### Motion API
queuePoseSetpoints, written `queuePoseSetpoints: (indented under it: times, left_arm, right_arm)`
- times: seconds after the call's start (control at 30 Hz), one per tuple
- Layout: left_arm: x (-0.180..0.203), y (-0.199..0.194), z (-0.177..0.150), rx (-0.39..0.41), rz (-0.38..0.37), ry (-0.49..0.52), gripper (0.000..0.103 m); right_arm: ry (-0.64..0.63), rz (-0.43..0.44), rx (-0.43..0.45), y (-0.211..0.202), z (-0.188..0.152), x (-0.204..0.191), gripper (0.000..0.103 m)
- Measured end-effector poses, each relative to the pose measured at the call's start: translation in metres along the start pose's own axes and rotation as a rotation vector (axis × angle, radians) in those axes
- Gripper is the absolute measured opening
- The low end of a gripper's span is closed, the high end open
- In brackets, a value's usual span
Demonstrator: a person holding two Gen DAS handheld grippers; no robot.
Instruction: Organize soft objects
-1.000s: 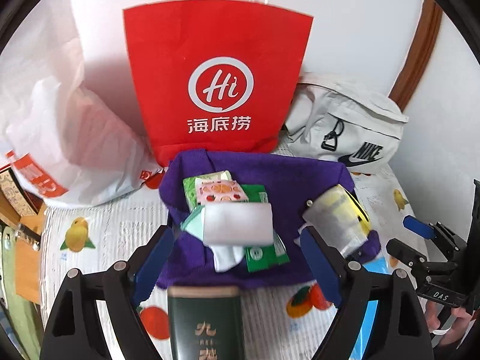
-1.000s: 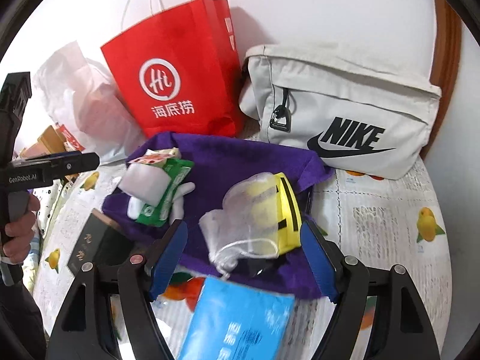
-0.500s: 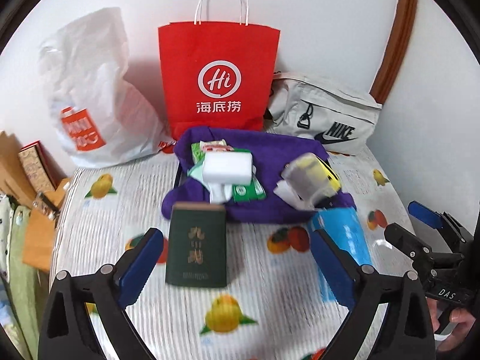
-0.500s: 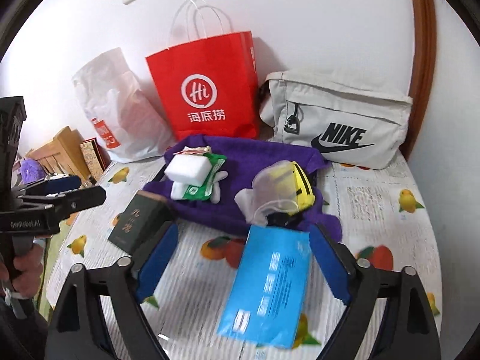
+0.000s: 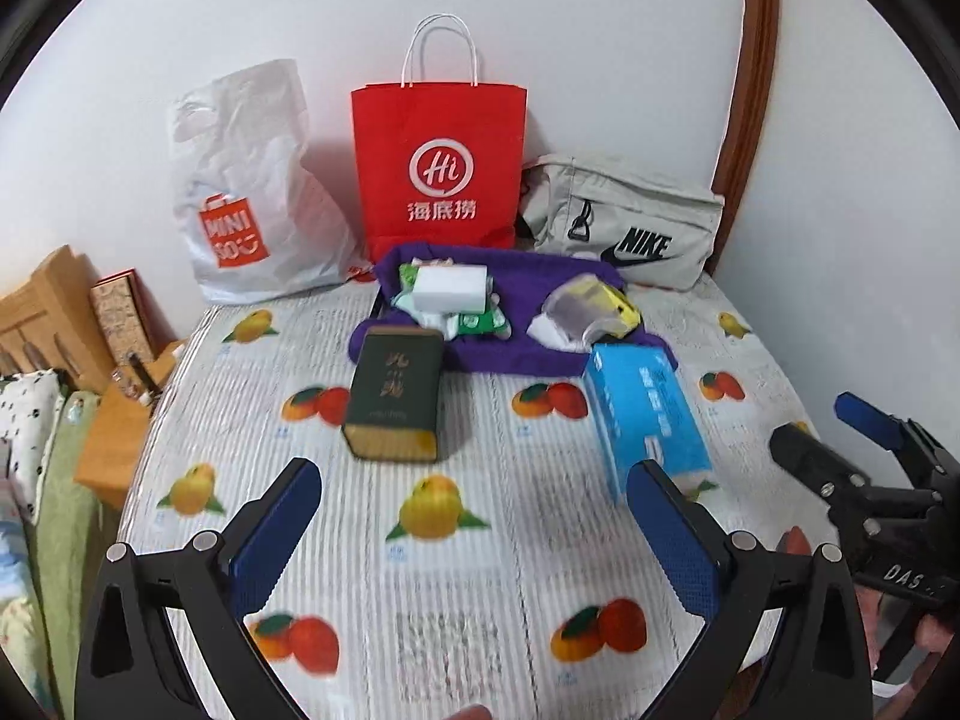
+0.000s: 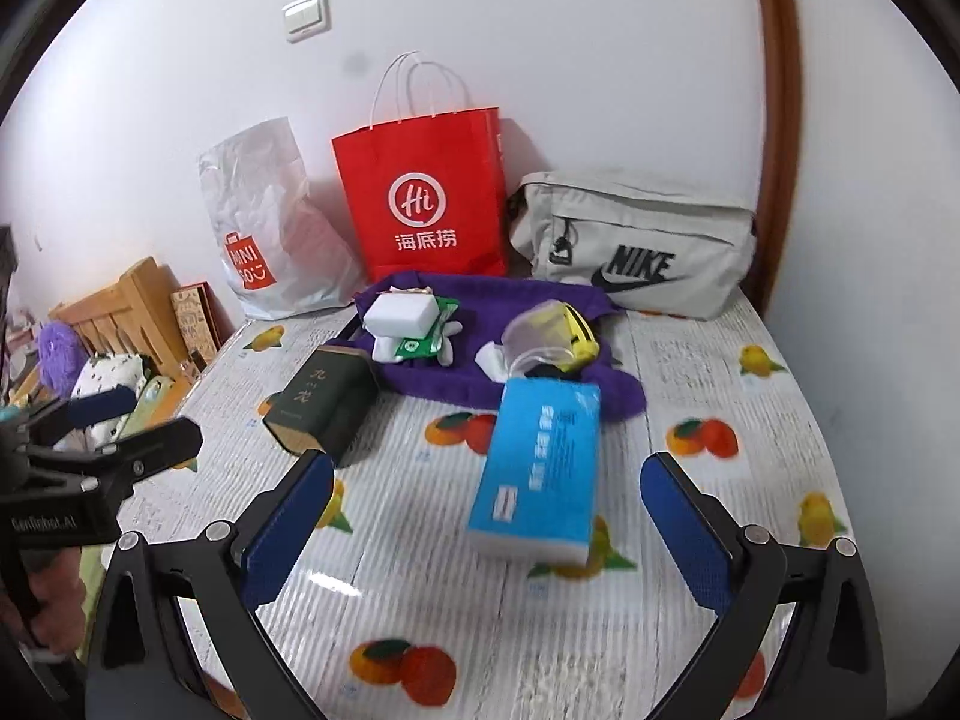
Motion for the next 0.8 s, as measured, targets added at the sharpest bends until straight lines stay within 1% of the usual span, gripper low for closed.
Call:
queuePoseSetpoints:
  times: [0.1, 0.2, 0.37, 0.5, 0.57, 0.8]
  left_arm:
    - [0.002, -0.017, -0.014, 0.023, 0.007, 0.003, 0.103]
    - [0.0, -0.033, -0.029, 0.045, 0.033, 0.011, 0.103]
    - [-0.007, -0.057, -0.045, 0.069, 0.035, -0.007, 0.103]
    - [-0.011, -0.072, -0.052, 0.096, 0.036, -0.022, 0.103]
    - [-0.014, -0.078, -0.054, 0.108, 0.054, -0.023, 0.103]
    - [-0.02, -0.081, -0.056, 0.113, 0.066, -0.044, 0.103]
  right_arm:
    - [0.012, -0.009, 0.003, -0.013, -0.014, 0.0, 0.101]
    - [0.011, -0.012, 0.018, -0.029, -0.026, -0.004, 0.101]
    - [0.0, 0.015, 0.037, -0.051, -0.044, -0.016, 0.101]
    - [-0.03, 0.012, 0.058, -0.066, -0.05, -0.025, 0.101]
    - [-0.027, 0.014, 0.06, -0.07, -0.053, -0.026, 0.101]
    - [-0.028, 0.005, 0.066, -0.078, -0.057, -0.029, 0.101]
Point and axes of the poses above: each gripper's, at about its wrist camera, not at the fingertips, and y roughly the way its jaws point, x to its right, z to its top, the point moved 10 cm from there along y, roughly the way its jaws point, and after that the axes turned 13 degrees about z, right-handed, at the moved point
